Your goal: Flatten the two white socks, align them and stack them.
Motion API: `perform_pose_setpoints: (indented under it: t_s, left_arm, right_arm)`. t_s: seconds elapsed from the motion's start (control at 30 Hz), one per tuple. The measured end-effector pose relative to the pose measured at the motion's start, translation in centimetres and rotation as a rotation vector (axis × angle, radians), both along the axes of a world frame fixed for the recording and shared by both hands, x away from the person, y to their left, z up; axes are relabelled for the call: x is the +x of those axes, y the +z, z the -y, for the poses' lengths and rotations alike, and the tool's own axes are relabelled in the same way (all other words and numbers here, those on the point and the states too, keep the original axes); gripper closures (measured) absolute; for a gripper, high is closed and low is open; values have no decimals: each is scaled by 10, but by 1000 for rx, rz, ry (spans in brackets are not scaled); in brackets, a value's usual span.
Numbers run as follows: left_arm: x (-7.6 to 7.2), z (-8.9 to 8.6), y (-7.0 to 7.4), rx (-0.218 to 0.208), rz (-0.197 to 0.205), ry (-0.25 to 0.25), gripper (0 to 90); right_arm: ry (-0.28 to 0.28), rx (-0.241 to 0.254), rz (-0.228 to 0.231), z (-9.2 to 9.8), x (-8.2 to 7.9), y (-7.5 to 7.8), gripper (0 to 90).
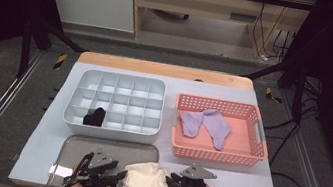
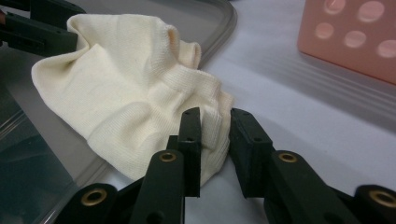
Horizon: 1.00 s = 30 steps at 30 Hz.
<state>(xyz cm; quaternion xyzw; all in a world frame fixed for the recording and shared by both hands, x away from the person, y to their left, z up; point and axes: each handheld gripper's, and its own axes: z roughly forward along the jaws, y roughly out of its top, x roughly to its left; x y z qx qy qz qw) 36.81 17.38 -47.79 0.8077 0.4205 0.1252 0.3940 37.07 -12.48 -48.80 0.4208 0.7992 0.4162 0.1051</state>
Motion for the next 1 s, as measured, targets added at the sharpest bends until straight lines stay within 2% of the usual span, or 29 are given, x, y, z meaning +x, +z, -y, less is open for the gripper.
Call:
perform_pose_setpoints:
  t_s: [0.17, 0.27, 0.37, 0.47, 0.57, 0.63, 0.67, 0.7, 0.73, 0.77, 0.83, 0.9, 0.97, 1.0]
  left_arm:
    - [1, 2, -1, -45, -36, -24, 676]
    - [3, 2, -1, -76, -61, -42, 790]
    - [2, 3, -1, -68, -54, -45, 827]
    - [2, 3, 1, -74, -51, -45, 827]
    - [1, 2, 2, -79, -33, -39, 744]
    - [2, 1, 6, -94, -21, -26, 656]
    - [2, 1, 14, -101, 5, -12, 631]
    - [2, 1, 14, -101, 5, -12, 607]
    - [1, 3, 21, -99, 31, -5, 588]
    - [2, 6, 24, -88, 40, -1, 563]
    - [3, 12, 25, -62, 27, -2, 503]
    - [4, 16, 25, -49, 25, -1, 484]
    - [5, 24, 21, -20, 9, -1, 452]
    - [4, 31, 18, 14, 8, 4, 433]
  right_arm:
    - [-8, 5, -22, -2, 0, 1, 833]
    - [-6, -7, -18, -3, -1, 3, 860]
    - [-4, -23, -2, -3, -1, 4, 864]
    - [-17, -5, 8, 0, 1, 6, 859]
    - [-19, 4, 5, 2, 2, 5, 831]
    - [-20, 5, 32, 3, 1, 7, 773]
    - [-25, 13, 41, 4, 1, 9, 762]
    - [-28, 21, 47, 5, 0, 11, 762]
    - [-28, 23, 57, 6, -1, 13, 756]
    - [-30, 25, 67, 7, -1, 14, 752]
    - [-28, 29, 67, 9, -1, 16, 747]
    - [-29, 28, 67, 9, -1, 15, 747]
    - [-16, 26, 53, 6, 1, 12, 750]
    - [-9, 23, 47, 6, 1, 11, 754]
